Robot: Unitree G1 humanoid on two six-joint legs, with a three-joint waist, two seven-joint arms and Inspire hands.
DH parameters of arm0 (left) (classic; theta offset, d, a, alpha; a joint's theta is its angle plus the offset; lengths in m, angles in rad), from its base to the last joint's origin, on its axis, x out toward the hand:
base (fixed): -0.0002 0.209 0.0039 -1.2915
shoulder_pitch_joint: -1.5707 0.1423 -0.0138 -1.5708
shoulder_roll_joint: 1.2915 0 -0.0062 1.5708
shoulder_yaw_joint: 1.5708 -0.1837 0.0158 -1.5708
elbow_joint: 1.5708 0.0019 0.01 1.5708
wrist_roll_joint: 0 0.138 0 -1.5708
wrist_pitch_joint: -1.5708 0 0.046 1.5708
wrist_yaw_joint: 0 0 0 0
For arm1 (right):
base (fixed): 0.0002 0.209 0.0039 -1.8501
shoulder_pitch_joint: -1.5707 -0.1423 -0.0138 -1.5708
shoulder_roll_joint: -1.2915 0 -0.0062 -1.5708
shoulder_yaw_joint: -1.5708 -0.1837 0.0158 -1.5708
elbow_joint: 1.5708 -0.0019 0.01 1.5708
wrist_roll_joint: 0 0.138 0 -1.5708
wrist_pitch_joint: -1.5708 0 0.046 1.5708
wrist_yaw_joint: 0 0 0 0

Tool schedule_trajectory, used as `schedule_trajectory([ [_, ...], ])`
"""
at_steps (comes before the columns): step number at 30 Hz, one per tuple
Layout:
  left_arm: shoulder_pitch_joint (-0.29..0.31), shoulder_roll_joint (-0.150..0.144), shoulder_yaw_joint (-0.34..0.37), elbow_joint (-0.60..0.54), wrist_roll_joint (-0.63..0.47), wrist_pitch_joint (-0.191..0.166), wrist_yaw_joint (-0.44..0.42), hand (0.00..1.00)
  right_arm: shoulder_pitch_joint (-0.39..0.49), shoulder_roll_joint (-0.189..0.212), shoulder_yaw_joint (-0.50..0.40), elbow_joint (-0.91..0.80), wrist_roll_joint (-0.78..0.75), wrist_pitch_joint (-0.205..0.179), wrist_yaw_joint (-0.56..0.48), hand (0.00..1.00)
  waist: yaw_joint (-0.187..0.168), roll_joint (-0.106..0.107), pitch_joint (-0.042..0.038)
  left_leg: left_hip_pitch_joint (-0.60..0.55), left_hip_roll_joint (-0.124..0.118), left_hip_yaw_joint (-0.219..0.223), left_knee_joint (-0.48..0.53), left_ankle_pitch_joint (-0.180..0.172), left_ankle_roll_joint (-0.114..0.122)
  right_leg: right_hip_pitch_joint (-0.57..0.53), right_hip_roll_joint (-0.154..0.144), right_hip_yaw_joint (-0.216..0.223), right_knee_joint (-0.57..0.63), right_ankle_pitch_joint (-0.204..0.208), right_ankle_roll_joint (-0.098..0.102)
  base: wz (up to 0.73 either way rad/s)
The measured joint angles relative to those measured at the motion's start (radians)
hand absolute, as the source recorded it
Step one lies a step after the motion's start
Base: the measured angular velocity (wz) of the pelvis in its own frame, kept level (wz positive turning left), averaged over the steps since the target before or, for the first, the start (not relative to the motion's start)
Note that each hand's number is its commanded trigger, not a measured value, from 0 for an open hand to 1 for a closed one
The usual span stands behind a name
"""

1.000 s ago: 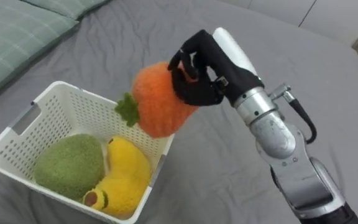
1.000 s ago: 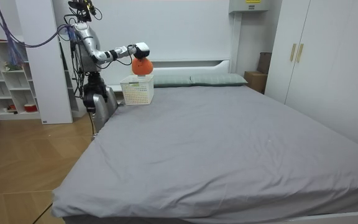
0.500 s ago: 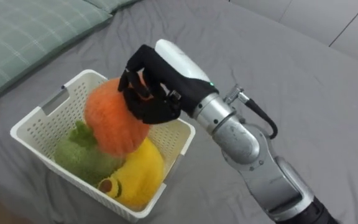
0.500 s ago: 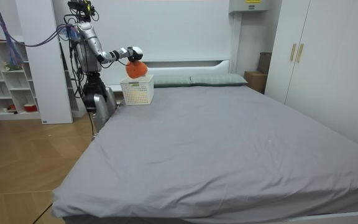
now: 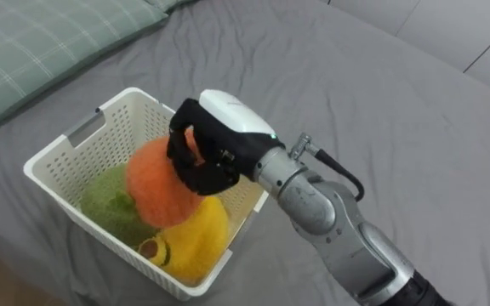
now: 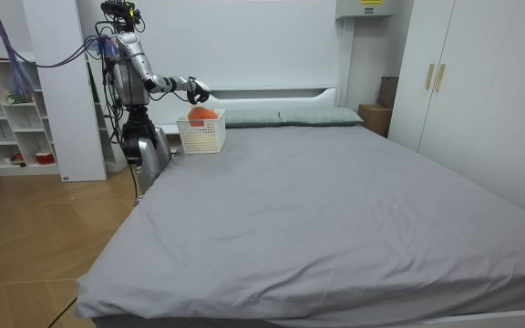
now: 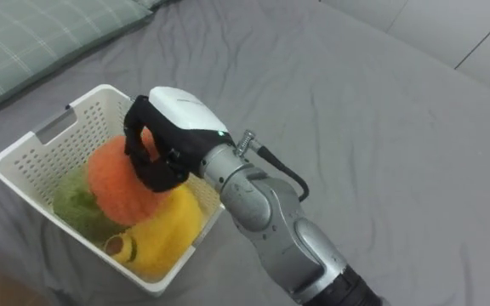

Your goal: Collect toys from the bed

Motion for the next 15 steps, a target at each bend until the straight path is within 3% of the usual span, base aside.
schedule_trajectory([
  [15, 0.001, -0.017, 0.0, -0.028, 0.009, 0.006, 0.01, 0.0, 0.008, -0.012, -0.007, 0.035, 0.001, -0.002, 0.0, 0.0, -0.02, 0.012, 0.0005, -0.008, 0.0, -0.001, 0.009, 0.0, 0.0, -0.002, 0.0, -0.002, 0.0, 0.0, 0.0, 0.0],
])
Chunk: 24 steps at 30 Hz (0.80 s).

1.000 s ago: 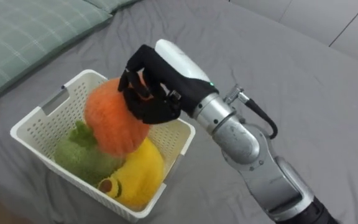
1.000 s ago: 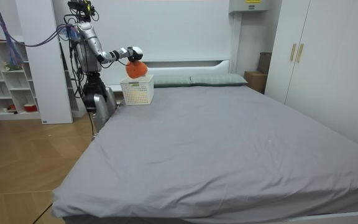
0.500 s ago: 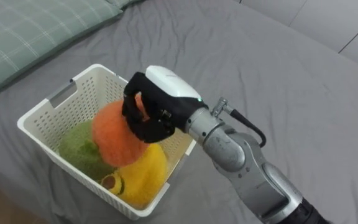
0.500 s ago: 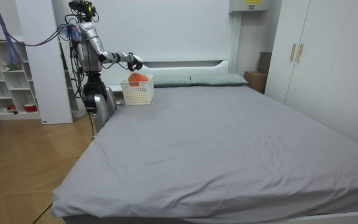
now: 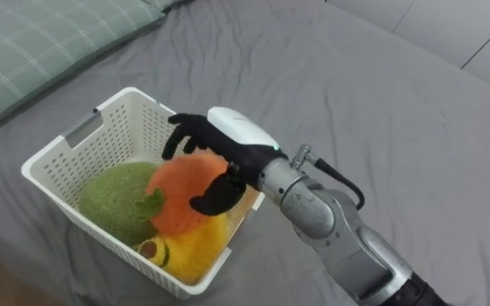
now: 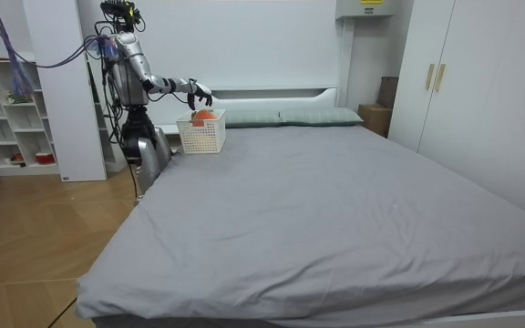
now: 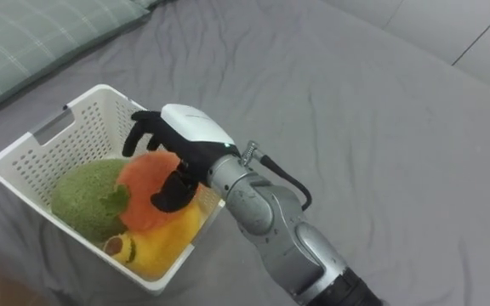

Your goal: Collect toys from the bed

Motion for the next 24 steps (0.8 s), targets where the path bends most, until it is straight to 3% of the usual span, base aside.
schedule_trajectory([
  [7, 0.003, 0.021, 0.0, 0.003, 0.003, 0.001, -0.004, 0.0, 0.0, -0.041, -0.036, 0.0, 0.032, -0.011, -0.014, 0.0, -0.021, 0.004, -0.0005, 0.001, 0.0, -0.002, -0.001, 0.0, 0.0, 0.0, 0.0, 0.003, 0.0, 0.0, 0.0, 0.0],
  [13, 0.014, 0.014, 0.028, 0.012, 0.001, 0.0, -0.006, 0.0, 0.05, -0.051, -0.165, -0.023, 0.116, -0.048, -0.058, 0.0, -0.064, 0.012, -0.0031, 0.013, 0.0, 0.005, 0.005, 0.0, 0.001, 0.005, 0.001, 0.021, 0.0, 0.002, 0.002, -0.03],
  [17, 0.038, 0.012, 0.056, 0.01, -0.009, 0.001, -0.004, 0.0, 0.137, -0.082, -0.28, -0.049, 0.254, -0.058, -0.072, 0.0, -0.117, 0.035, -0.0074, 0.019, 0.002, 0.025, 0.002, -0.001, 0.003, 0.005, -0.001, 0.037, 0.002, 0.003, 0.004, -0.13],
  [20, 0.051, 0.01, 0.098, 0.002, -0.009, 0.001, -0.004, 0.0, 0.21, -0.081, -0.376, -0.057, 0.299, -0.059, -0.099, 0.0, -0.152, 0.053, -0.017, 0.037, 0.008, 0.056, -0.006, -0.002, 0.004, 0.004, 0.002, 0.064, 0.004, 0.003, 0.004, -0.25],
  [24, 0.07, 0.01, 0.138, -0.009, -0.011, -0.012, -0.003, 0.0, 0.234, -0.083, -0.516, -0.057, 0.424, -0.075, -0.157, 0.0, -0.226, 0.081, -0.0219, 0.064, 0.015, 0.094, -0.024, -0.002, 0.004, 0.005, 0.007, 0.102, 0.016, 0.004, 0.003, -0.28],
])
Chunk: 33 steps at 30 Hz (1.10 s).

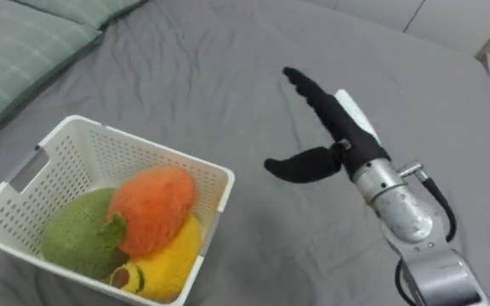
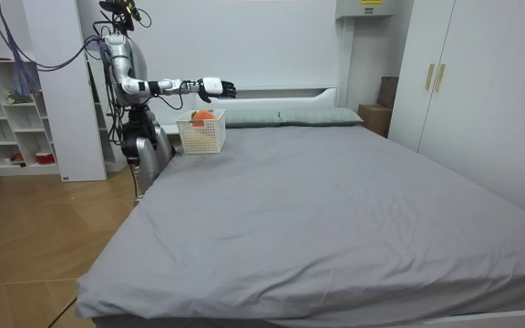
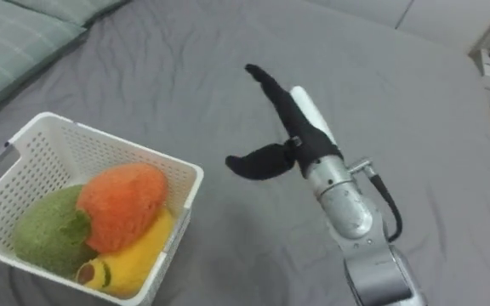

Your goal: Collect toys from the bed

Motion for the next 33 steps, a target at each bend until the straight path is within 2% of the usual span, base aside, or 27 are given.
schedule_trajectory([
  [2, 0.001, -0.003, 0.013, 0.002, 0.002, -0.002, 0.001, 0.0, 0.016, 0.0, -0.047, -0.003, 0.027, -0.028, -0.034, 0.0, -0.024, 0.006, -0.0024, 0.009, 0.002, 0.013, -0.008, 0.0, 0.0, 0.001, 0.002, 0.013, 0.002, 0.0, 0.0, -0.22],
  [3, 0.009, -0.009, 0.031, 0.003, 0.005, -0.001, 0.007, 0.0, 0.027, 0.0, -0.081, -0.003, 0.038, -0.045, -0.045, 0.0, -0.048, 0.007, -0.0026, 0.011, 0.002, 0.016, -0.009, 0.0, 0.0, 0.0, 0.003, 0.017, 0.002, 0.0, 0.0, -0.11],
  [6, 0.024, -0.008, 0.039, 0.0, 0.004, -0.001, 0.008, 0.0, 0.055, -0.002, -0.158, 0.005, 0.117, -0.055, -0.083, 0.0, -0.087, 0.007, -0.002, 0.008, 0.002, 0.019, -0.007, 0.0, 0.0, -0.005, 0.003, 0.025, 0.004, 0.001, -0.001, -0.06],
  [11, 0.033, -0.014, 0.039, -0.006, -0.007, 0.0, 0.013, 0.0, 0.08, -0.002, -0.246, 0.006, 0.199, -0.057, -0.111, 0.0, -0.116, 0.017, 0.0041, 0.002, 0.007, 0.04, -0.006, 0.0, 0.0, -0.022, 0.007, 0.042, 0.004, 0.006, -0.005, -0.09],
  [15, 0.052, -0.015, 0.039, -0.007, -0.014, 0.0, 0.033, 0.0, 0.119, -0.003, -0.298, 0.038, 0.325, -0.071, -0.144, 0.0, -0.16, 0.018, 0.0041, -0.003, 0.008, 0.045, -0.006, -0.001, -0.001, -0.025, 0.009, 0.044, 0.005, 0.006, -0.005, -0.02],
  [18, 0.056, -0.017, 0.04, -0.007, -0.049, 0.0, 0.041, 0.0, 0.149, -0.003, -0.349, 0.067, 0.38, -0.071, -0.161, 0.0, -0.163, 0.02, 0.0028, -0.007, 0.012, 0.07, -0.008, -0.001, -0.001, -0.046, 0.013, 0.061, 0.009, 0.008, -0.007, -0.21],
  [23, 0.078, -0.016, 0.036, 0.01, -0.069, 0.0, 0.054, 0.0, 0.168, -0.002, -0.369, 0.211, 0.476, -0.094, -0.197, 0.0, -0.199, 0.028, 0.004, 0.006, 0.017, 0.09, -0.011, -0.002, -0.003, -0.042, 0.019, 0.087, 0.01, 0.012, -0.01, -0.14],
  [26, 0.106, -0.017, 0.012, 0.01, -0.075, -0.002, 0.055, 0.0, 0.223, 0.001, -0.381, 0.28, 0.55, -0.094, -0.228, 0.0, -0.215, 0.047, -0.002, 0.013, 0.018, 0.095, -0.011, -0.008, -0.003, -0.033, 0.02, 0.099, 0.009, 0.012, -0.009, -0.09],
  [29, 0.12, -0.02, 0.0, 0.01, -0.087, 0.001, 0.067, 0.0, 0.26, 0.013, -0.388, 0.343, 0.645, -0.098, -0.261, 0.0, -0.242, 0.06, -0.0021, 0.015, 0.019, 0.098, -0.01, -0.009, -0.004, -0.032, 0.021, 0.103, 0.01, 0.013, -0.009, -0.05],
  [33, 0.127, -0.02, -0.002, 0.009, -0.087, 0.001, 0.072, 0.0, 0.299, 0.023, -0.387, 0.555, 0.675, -0.109, -0.317, 0.0, -0.239, 0.064, 0.0004, 0.021, 0.022, 0.113, -0.007, -0.011, -0.006, -0.037, 0.025, 0.117, 0.007, 0.011, -0.01, -0.08],
])
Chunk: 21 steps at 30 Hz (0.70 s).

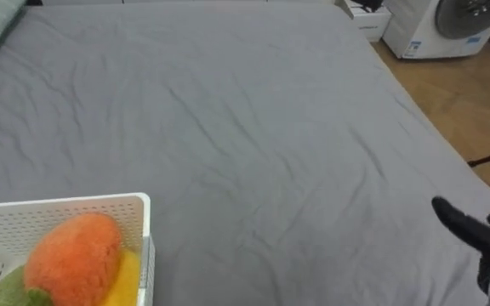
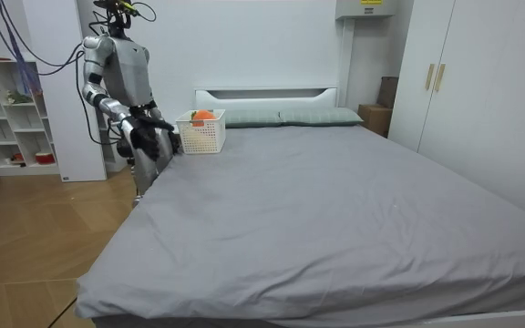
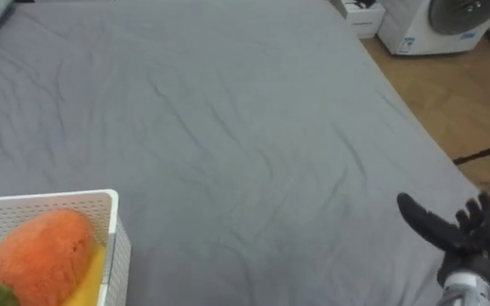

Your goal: Collect toys from the bed

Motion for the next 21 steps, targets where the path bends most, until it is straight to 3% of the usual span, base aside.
schedule_trajectory([
  [6, 0.008, -0.006, 0.0, 0.01, 0.0, 0.0, 0.002, 0.0, 0.032, 0.031, 0.002, 0.428, -0.01, -0.016, -0.008, 0.0, -0.001, 0.012, -0.0071, 0.005, 0.0, -0.001, -0.002, 0.0, -0.001, 0.002, 0.003, 0.007, -0.001, -0.004, 0.0, -0.01],
  [10, 0.018, -0.014, 0.006, 0.014, 0.019, 0.0, -0.009, 0.0, 0.061, 0.04, 0.001, 0.647, -0.039, -0.01, 0.054, 0.0, -0.003, 0.021, -0.0036, 0.006, -0.003, -0.02, -0.002, -0.001, -0.001, 0.018, -0.002, -0.008, -0.003, -0.013, 0.002, 0.13],
  [13, 0.02, -0.019, 0.022, 0.017, 0.081, 0.005, -0.021, 0.0, 0.076, 0.048, 0.039, 0.742, -0.195, 0.034, 0.111, 0.0, 0.012, 0.023, -0.0038, 0.02, -0.004, -0.017, -0.008, -0.002, -0.003, 0.013, -0.002, -0.002, 0.014, -0.024, 0.001, -0.06],
  [15, -0.002, -0.019, 0.011, 0.031, 0.086, 0.013, -0.02, 0.0, 0.063, 0.054, 0.129, 0.774, -0.356, 0.076, 0.136, 0.0, 0.035, 0.027, -0.0028, 0.022, -0.004, -0.015, -0.002, -0.003, -0.003, 0.015, -0.003, -0.006, 0.014, -0.023, 0.0, -0.06],
  [18, -0.019, -0.026, -0.027, 0.038, 0.084, 0.031, -0.02, 0.0, -0.016, 0.057, 0.156, 0.826, -0.481, 0.11, 0.146, 0.0, 0.052, 0.031, -0.0022, 0.027, -0.005, -0.018, -0.001, -0.005, -0.003, 0.02, -0.003, -0.007, 0.013, -0.02, 0.001, 0.0],
  [21, -0.024, -0.026, -0.056, 0.036, 0.091, 0.048, -0.016, 0.0, -0.081, 0.057, 0.197, 0.822, -0.554, 0.121, 0.146, 0.0, 0.058, 0.032, -0.0026, 0.021, -0.006, -0.024, 0.0, -0.004, -0.002, 0.019, -0.004, -0.016, 0.012, -0.019, 0.001, 0.07],
])
